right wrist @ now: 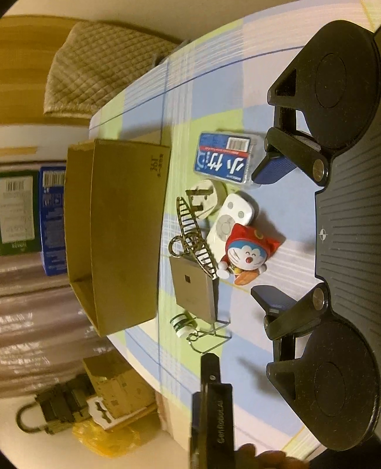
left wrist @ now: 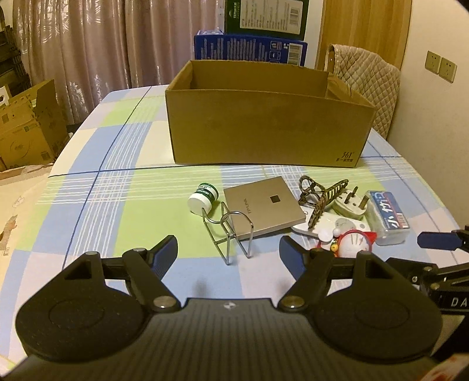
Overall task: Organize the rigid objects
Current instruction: 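Move the left tool to the wire cup holder while the right tool approaches the red Doraemon figure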
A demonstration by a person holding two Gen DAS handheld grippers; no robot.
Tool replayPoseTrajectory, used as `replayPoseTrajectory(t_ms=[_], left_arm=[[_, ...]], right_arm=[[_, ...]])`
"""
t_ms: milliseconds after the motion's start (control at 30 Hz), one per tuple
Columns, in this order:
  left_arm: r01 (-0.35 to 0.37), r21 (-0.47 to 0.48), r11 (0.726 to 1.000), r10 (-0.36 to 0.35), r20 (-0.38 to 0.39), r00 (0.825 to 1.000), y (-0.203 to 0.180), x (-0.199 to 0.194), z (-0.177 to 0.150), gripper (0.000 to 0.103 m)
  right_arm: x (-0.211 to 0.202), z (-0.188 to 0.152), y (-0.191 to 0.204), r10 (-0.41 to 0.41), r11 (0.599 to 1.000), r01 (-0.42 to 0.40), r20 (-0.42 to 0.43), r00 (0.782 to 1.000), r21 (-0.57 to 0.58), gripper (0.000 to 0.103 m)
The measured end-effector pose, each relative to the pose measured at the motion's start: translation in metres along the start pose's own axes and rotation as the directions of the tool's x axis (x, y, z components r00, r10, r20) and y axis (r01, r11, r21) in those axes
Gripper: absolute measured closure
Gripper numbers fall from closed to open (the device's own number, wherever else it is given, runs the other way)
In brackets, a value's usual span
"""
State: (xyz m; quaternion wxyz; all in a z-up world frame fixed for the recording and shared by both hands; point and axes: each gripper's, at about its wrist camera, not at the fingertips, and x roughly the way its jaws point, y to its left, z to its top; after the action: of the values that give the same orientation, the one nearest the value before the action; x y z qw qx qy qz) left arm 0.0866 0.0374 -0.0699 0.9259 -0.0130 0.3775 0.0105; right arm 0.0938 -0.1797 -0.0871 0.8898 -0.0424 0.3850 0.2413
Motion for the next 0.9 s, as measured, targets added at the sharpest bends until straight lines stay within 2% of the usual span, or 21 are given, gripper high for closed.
replayPoseTrajectory(t_ms=[167,433,567,800,900], left_arm=[[-0.003,-0.011,1.000,0.003,-0.016,1.000,0.004,0.015,-0.001,0.030],[0.020,-0.026,0.999,-0.020,-0.023,1.000,0.006,0.035,-0.003,0.030],[0.029,-0.019,0.999,-0.029,-0.025,0.999,0.000,0.044,-0.002,0.031],[0.004,-0.016,1.000,-0.004,-0.024,1.000,-0.006,0.058,-0.002,0.033],[-0.007,-0.035,0.999,0.006,-0.028,1.000,-0.005,0.064,-0.002,0.039]], right_arm=[[0.019,-0.001,0.002,0.039,0.995,-0.039,-0.003,0.999,-0.088,0.043],[0.048,0.003,-0.001,0.056,0.989,-0.060,-0.034,0.998,-0.133,0.048],[0.057,0.004,-0.001,0.076,0.987,-0.082,-0.049,0.996,-0.138,0.060],[0.058,0.002,0.000,0.065,0.993,-0.069,-0.046,0.997,-0.095,0.061],[0.053,-0.001,-0.001,0.048,0.997,-0.051,-0.048,0.998,-0.063,0.061]])
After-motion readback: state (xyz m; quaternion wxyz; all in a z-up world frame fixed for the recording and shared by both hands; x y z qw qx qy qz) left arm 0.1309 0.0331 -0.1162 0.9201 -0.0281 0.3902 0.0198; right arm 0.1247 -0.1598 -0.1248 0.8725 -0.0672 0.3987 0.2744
